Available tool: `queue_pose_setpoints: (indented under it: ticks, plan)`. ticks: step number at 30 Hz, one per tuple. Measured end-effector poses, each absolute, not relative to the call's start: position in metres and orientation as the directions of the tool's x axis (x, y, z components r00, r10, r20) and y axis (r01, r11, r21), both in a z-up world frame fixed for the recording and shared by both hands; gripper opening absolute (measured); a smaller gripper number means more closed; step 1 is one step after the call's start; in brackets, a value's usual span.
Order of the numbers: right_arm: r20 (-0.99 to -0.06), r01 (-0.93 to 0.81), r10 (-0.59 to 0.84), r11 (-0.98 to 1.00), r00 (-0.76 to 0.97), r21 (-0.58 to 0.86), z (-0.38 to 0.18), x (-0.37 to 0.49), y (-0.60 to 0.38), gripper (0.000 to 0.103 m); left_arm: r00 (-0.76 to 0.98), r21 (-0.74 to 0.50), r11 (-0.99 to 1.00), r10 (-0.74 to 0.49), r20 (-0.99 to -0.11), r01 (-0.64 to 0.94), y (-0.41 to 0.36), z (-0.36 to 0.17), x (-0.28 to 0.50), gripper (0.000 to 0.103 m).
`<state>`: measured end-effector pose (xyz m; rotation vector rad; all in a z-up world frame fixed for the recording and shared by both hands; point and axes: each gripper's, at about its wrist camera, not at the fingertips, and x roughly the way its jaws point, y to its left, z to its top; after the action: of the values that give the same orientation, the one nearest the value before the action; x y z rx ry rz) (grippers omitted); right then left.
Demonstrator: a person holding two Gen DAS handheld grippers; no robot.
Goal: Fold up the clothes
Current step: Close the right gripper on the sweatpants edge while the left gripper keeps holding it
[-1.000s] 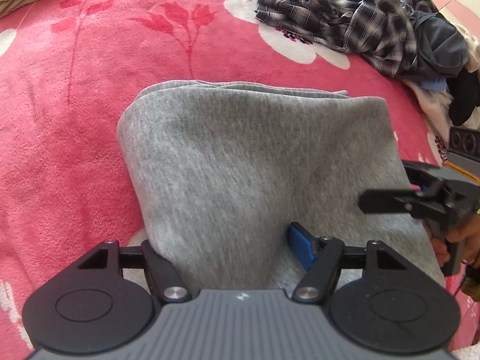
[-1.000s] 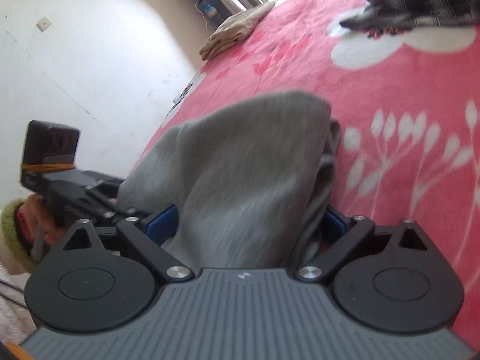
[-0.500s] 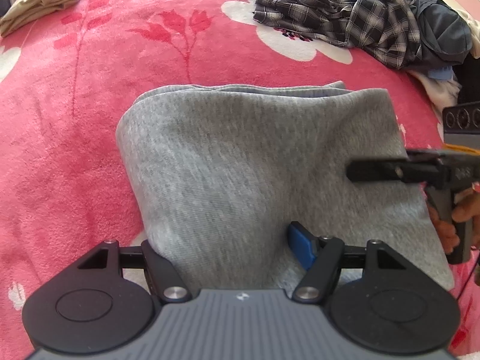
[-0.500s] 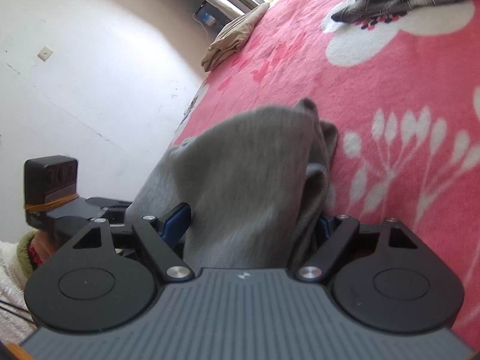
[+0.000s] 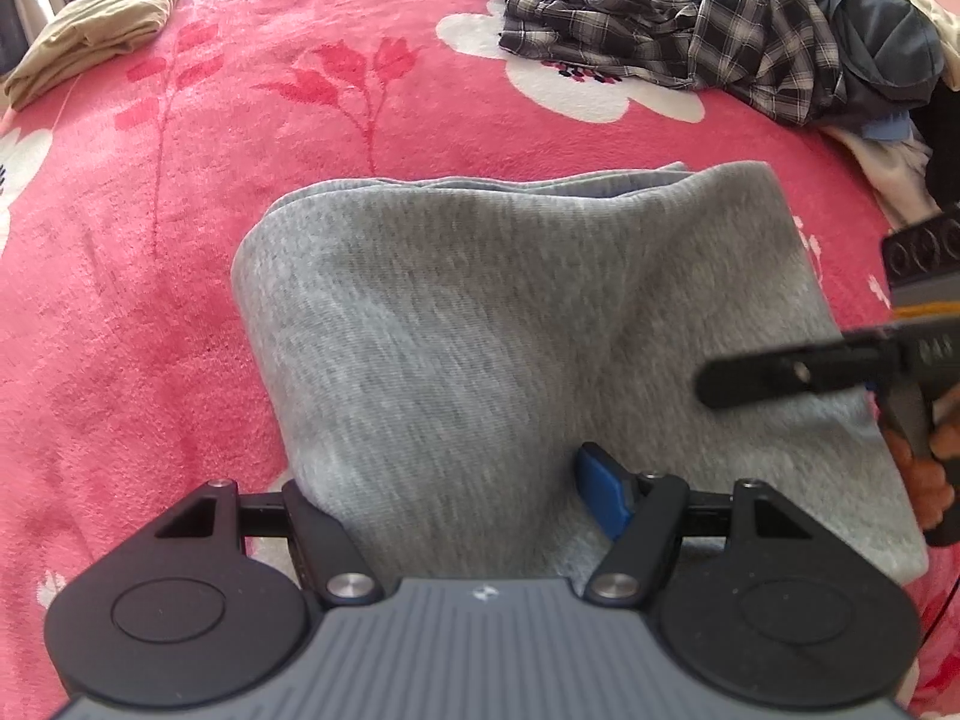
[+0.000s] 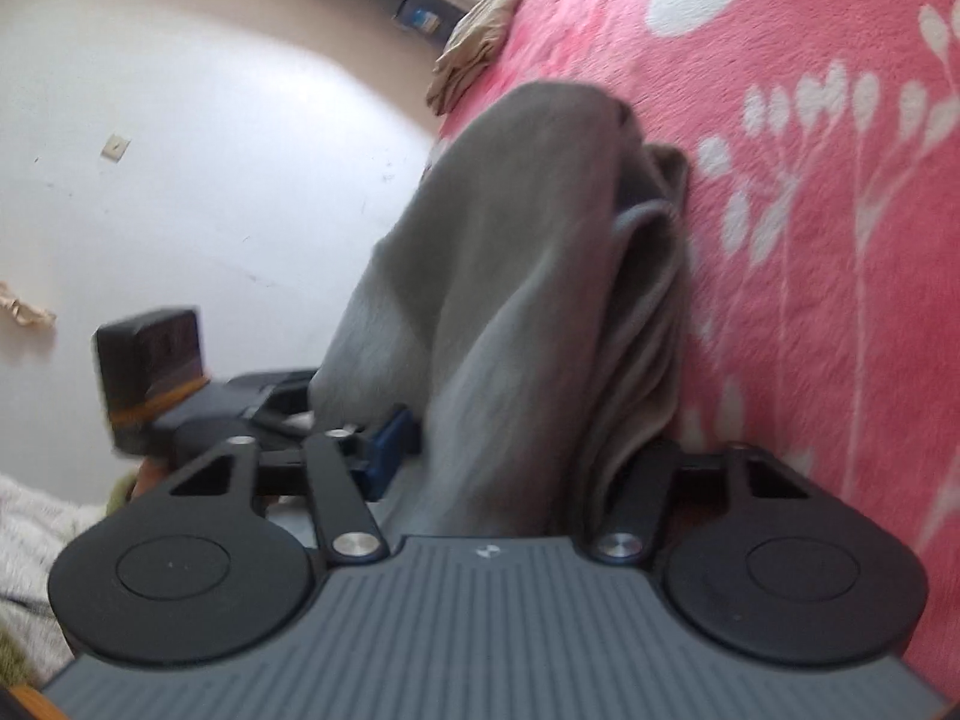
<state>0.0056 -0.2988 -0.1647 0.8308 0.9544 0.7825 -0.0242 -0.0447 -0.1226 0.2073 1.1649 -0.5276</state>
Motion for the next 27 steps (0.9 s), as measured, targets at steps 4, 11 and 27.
queue_pose_setpoints:
  ticks: [4,11,27]
  plan:
    - [-0.368,-0.190,0.851,0.459,0.375,0.868,-0.167,0.011,-0.295,0.051,0.297,-0.102,0.861,-0.281,-0.913,0.499,-0.047,-0.121,-0.025,0.069]
    - [-0.359,-0.175,0.857,0.444,0.370,0.879,-0.172,0.014,-0.294,0.053,0.308,-0.085,0.860,-0.271,-0.912,0.503,-0.050,-0.119,-0.028,0.069]
    - [-0.371,-0.184,0.849,0.461,0.377,0.868,-0.168,0.011,-0.282,0.053,0.346,-0.153,0.865,-0.345,-0.872,0.478,-0.038,-0.121,-0.035,0.058]
